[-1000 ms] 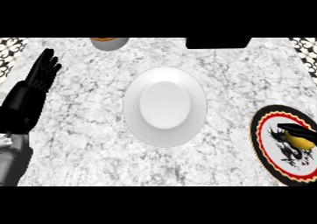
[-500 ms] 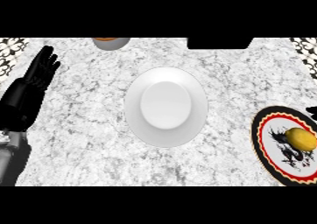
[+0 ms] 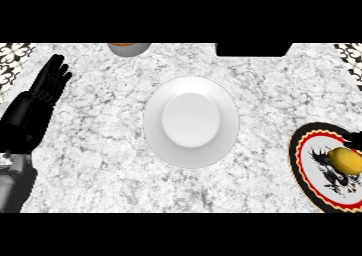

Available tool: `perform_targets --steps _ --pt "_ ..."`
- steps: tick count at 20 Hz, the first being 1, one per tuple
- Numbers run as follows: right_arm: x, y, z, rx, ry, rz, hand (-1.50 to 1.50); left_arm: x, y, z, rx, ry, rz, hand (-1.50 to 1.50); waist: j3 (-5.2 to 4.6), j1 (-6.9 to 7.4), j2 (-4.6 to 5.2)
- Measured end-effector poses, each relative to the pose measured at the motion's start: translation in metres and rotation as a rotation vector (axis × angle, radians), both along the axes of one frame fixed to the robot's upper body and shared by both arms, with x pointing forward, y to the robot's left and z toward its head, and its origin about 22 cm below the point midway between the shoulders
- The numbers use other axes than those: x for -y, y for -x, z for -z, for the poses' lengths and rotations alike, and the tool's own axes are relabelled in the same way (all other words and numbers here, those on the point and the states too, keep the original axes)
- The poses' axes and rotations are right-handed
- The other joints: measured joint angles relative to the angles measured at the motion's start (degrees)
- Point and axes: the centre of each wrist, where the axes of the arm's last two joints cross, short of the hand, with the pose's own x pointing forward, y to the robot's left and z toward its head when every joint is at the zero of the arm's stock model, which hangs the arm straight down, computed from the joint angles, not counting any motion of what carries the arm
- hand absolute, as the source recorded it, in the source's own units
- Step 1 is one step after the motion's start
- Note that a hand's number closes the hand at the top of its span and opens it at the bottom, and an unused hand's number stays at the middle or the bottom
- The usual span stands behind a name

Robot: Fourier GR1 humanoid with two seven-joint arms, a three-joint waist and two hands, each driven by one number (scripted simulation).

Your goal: Pick the lemon from the plate and place it in the plate

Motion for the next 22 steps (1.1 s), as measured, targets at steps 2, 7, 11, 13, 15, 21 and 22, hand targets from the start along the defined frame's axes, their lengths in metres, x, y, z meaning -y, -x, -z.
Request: perform_targets --steps 2,7,11,13,15,21,22 --pt "-0.002 0.000 0.014 0.007 0.032 0.012 -1.50 0.002 0.002 0.002 -0.001 -0.001 0.001 0.00 0.01 -0.01 0.00" --pt "-0.004 -0.007 0.031 0.041 0.096 0.043 -1.50 0.005 0.001 0.006 0.004 -0.002 -0.008 0.00 0.03 -0.04 0.03" --pt "-0.007 -0.017 0.040 0.047 0.167 0.080 -1.50 0.005 -0.006 0.003 0.007 -0.004 -0.008 0.00 0.04 -0.04 0.07" --pt "-0.008 -0.019 0.053 0.044 0.189 0.096 -1.50 0.003 -0.005 0.005 0.007 -0.002 -0.007 0.00 0.02 0.01 0.07" --pt "-0.008 -0.022 0.063 0.043 0.204 0.108 -1.50 0.006 -0.002 0.001 0.012 -0.003 -0.008 0.00 0.05 0.04 0.06" --pt "0.004 -0.030 0.082 0.012 0.228 0.109 -1.50 0.002 -0.008 0.004 0.003 -0.001 -0.005 0.00 0.06 -0.04 0.08" --pt "0.001 -0.032 0.089 0.001 0.234 0.106 -1.50 0.002 -0.007 0.006 0.004 0.000 -0.003 0.00 0.04 0.03 0.09"
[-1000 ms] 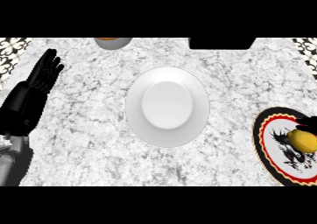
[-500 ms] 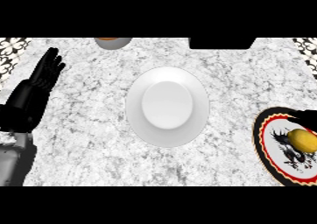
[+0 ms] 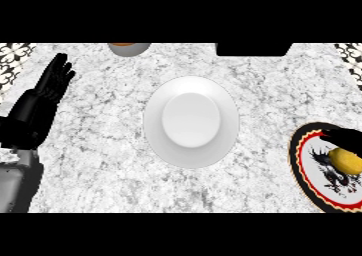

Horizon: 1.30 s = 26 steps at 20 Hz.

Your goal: Pick the lemon from the plate and place it in the plate

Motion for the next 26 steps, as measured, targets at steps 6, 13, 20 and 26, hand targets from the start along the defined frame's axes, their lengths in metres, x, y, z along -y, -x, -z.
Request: perform_targets --steps 6,13,20,26 --pt "0.005 -0.004 0.022 -0.033 0.032 0.004 -1.50 -0.008 0.007 -0.001 0.006 -0.006 0.000 0.00 0.02 0.07 -0.02" --pt "0.000 -0.013 0.049 0.015 0.034 -0.001 1.50 -0.010 0.001 -0.002 0.002 -0.006 -0.001 0.00 -0.15 0.04 -0.04" --pt "0.008 -0.017 0.049 0.176 -0.042 0.153 1.50 -0.007 0.004 -0.001 0.000 0.001 -0.001 0.00 -0.19 -0.20 -0.14" --pt "0.027 -0.013 0.050 0.302 -0.014 0.527 1.50 -0.003 0.003 -0.008 0.007 0.003 -0.002 0.00 -0.15 -0.21 -0.06"
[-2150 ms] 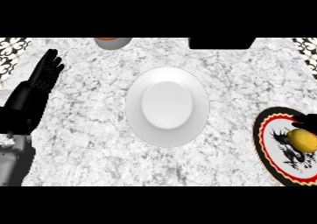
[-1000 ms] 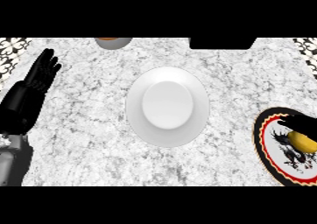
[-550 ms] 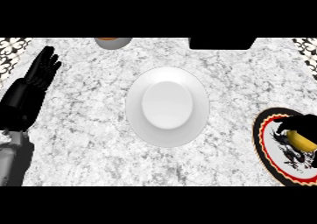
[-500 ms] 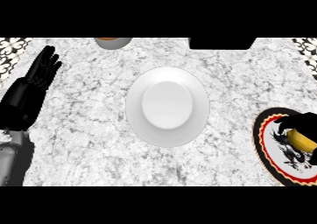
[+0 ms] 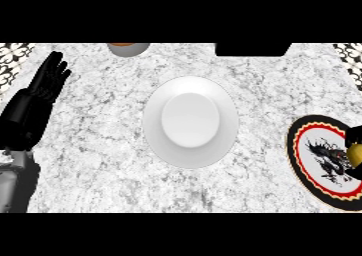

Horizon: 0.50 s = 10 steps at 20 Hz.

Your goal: Pick the lemon from the plate and place it in the plate

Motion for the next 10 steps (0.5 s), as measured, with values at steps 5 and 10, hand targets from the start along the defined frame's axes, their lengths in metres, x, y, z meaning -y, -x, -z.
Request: perform_targets --steps 5,10 --pt "-0.007 -0.010 -0.018 0.162 0.005 0.050 1.50 -0.001 -0.002 0.002 -0.006 -0.005 -0.013 0.00 0.09 -0.37 -0.11" --pt "-0.029 -0.010 -0.040 0.269 -0.113 -0.033 1.50 -0.007 0.000 0.010 -0.012 -0.009 -0.025 0.00 0.04 -1.21 -0.41"
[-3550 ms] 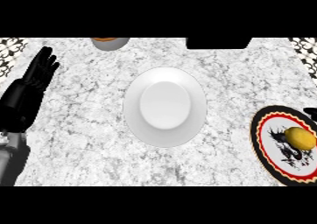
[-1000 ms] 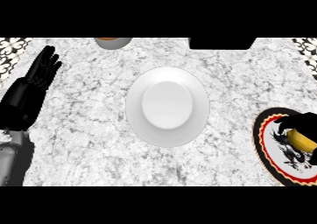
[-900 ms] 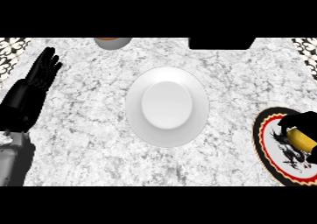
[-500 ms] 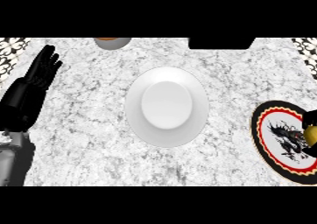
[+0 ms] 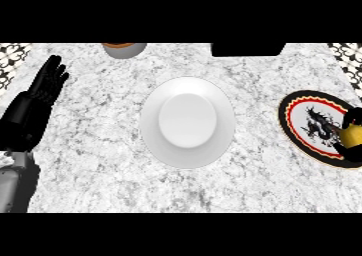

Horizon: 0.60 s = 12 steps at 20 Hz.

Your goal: Pick the lemon from the plate and place it in the plate

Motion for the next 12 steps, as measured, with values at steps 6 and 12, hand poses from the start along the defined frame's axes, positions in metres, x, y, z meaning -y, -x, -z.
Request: perform_targets --steps 6,12 --pt "-0.041 -0.003 -0.030 0.148 -0.208 -0.191 1.50 0.003 0.003 0.003 -0.002 0.004 -0.004 0.00 0.00 -0.45 -0.25" --pt "-0.095 0.007 -0.070 0.199 -0.375 -0.320 1.50 0.000 0.005 0.000 -0.002 0.003 0.000 0.00 0.00 -0.10 -0.14"
